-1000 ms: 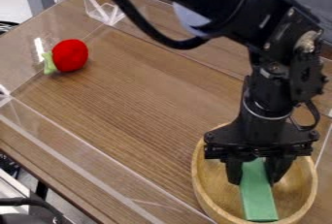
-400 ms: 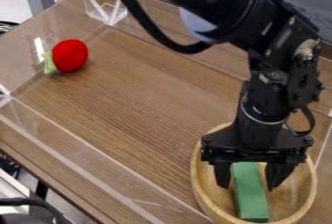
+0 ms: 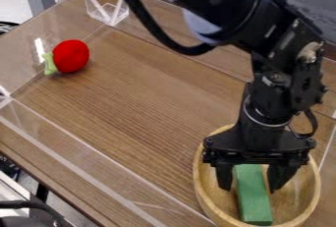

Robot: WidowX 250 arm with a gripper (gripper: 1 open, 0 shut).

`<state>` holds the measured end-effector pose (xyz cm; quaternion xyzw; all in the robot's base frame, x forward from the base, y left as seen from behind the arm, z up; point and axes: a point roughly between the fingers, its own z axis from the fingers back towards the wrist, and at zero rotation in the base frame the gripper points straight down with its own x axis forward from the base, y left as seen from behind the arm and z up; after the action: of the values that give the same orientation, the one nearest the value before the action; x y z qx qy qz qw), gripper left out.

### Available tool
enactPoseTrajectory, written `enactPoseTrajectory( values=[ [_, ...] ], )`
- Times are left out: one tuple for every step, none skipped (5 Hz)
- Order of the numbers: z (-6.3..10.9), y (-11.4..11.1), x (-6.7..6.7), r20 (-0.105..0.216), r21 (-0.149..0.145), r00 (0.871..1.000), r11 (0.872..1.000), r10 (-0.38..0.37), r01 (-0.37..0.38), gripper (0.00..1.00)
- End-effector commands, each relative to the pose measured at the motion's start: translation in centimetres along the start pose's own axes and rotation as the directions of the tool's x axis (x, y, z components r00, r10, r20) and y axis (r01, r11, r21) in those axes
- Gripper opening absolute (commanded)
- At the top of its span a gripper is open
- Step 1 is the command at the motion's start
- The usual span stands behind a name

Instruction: Put the green stick in the brown bowl

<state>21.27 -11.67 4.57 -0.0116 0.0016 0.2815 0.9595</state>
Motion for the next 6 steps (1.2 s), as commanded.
enactPoseTrajectory(
  values=[
    [0.6,-0.52,0.73,0.021,-0.023,1.0,1.0,0.008,-0.008,1.0],
    [0.47,-0.5,0.82,0.021,-0.018,1.0,1.0,0.009,-0.009,0.0],
    [0.64,-0.47,0.96,0.019,-0.012,1.0,1.0,0.009,-0.008,1.0],
    [0.9,-0.43,1.1,0.017,-0.007,1.0,1.0,0.01,-0.009,1.0],
    [0.52,-0.37,1.17,0.017,0.0,1.0,1.0,0.014,-0.014,0.0],
    [0.79,-0.36,1.34,0.016,0.004,1.0,1.0,0.017,-0.017,1.0]
  ],
)
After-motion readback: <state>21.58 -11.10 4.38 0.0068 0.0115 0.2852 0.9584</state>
